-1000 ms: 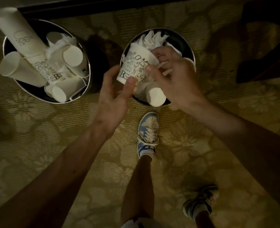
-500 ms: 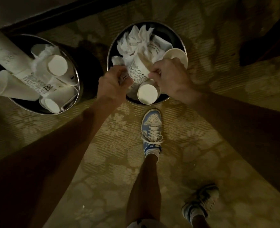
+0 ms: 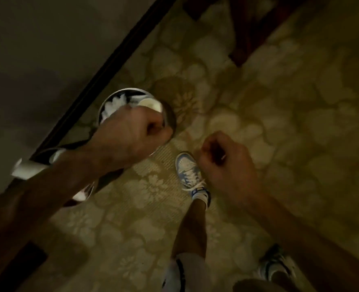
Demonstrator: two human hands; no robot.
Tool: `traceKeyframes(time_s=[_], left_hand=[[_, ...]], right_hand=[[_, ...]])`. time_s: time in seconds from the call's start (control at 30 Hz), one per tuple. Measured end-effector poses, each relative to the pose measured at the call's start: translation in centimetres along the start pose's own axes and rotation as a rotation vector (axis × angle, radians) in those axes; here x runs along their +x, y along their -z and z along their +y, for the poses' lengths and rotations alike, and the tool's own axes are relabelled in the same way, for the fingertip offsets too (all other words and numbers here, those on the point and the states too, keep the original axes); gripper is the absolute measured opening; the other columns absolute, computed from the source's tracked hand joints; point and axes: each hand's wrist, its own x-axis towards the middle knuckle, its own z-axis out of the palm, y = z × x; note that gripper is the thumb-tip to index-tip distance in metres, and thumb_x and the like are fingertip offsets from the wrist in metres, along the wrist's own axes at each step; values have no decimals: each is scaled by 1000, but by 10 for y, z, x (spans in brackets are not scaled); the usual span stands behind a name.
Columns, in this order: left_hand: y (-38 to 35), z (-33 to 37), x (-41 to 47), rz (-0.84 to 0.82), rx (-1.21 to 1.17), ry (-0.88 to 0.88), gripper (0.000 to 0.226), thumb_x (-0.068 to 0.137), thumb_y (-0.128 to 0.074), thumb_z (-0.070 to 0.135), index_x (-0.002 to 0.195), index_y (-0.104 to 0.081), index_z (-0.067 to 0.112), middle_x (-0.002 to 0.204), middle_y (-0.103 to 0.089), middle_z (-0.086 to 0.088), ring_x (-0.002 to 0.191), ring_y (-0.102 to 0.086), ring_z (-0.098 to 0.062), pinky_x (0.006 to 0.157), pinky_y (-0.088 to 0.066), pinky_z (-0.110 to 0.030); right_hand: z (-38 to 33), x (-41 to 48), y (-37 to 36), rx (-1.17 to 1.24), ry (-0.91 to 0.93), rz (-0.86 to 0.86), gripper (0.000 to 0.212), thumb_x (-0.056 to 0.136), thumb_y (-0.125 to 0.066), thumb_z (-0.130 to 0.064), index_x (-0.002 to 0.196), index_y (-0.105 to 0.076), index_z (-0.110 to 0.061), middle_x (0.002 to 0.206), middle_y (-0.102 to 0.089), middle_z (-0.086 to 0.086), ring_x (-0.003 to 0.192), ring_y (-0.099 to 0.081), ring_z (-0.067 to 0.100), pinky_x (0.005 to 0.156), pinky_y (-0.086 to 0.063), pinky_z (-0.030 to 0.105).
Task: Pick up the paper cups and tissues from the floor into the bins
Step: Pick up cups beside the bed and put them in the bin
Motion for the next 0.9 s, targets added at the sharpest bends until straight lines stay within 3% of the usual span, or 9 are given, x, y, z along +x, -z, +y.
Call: traceKeyframes(time_s=[0.1,0.23,0.3,0.37,0.47,0.57,0.7,0.8,0.9], left_hand=[[5,103,-7,-160,231,-297,41,89,-48,54,60,-52,26,46,-46,6,46,-49,-6,43,-33,-25],[-42,240,-22,-318,360,-516,32,87,-45,56,68,-51,31,48,-42,8,47,-45,-6,46,-35,-29],[-90,306,-38,-392,364,-585,32,88,-48,55,70,-53,30,49,-48,8,47,-46,-8,45,-34,-30],[-152,367,-60,-447,368,-658,32,89,-48,54,70,-53,30,60,-55,23,51,-50,-6,44,-27,-27],[-267,440,-104,-539,365,-744,34,88,-49,55,66,-52,29,57,-54,16,56,-52,-1,44,-25,-24],[-397,482,-151,-734,371,-738,34,92,-56,49,66,-49,30,58,-55,19,56,-53,1,43,-28,-20],[-559,511,-193,-871,385,-671,28,93,-61,39,68,-51,31,62,-56,7,59,-55,-11,57,-50,-41],[-668,519,-214,-961,405,-627,25,93,-62,33,70,-53,32,67,-56,10,61,-55,-8,56,-46,-31],[-761,509,-225,-1024,450,-589,7,95,-60,31,89,-64,28,80,-60,11,75,-58,-9,61,-42,-21]], right_hand=[[15,-70,51,91,-92,87,13,80,-60,-43,77,-52,-32,63,-55,-16,52,-52,6,47,-43,27],[58,-155,120,204,-221,252,12,77,-63,-37,84,-53,-35,64,-55,-11,56,-54,6,54,-45,27],[92,-205,152,251,-287,385,9,78,-63,-35,81,-55,-34,67,-57,-6,57,-55,8,55,-46,32],[134,-258,182,288,-379,541,11,79,-67,-30,77,-57,-36,69,-60,-6,58,-56,8,57,-48,35],[209,-347,217,383,-532,733,23,81,-70,-20,75,-56,-37,66,-61,-7,57,-56,5,58,-49,31],[289,-441,230,489,-725,862,13,83,-67,-23,81,-59,-33,64,-61,-18,59,-56,-2,52,-42,13],[396,-535,235,660,-919,1026,7,88,-65,-21,92,-62,-27,70,-63,-15,63,-58,-5,54,-42,11],[476,-579,225,850,-1078,1097,8,90,-63,-21,98,-60,-22,90,-68,0,83,-66,16,70,-55,35],[554,-601,203,1060,-1187,1095,4,93,-60,-21,90,-59,-21,98,-66,6,98,-64,26,90,-53,46]])
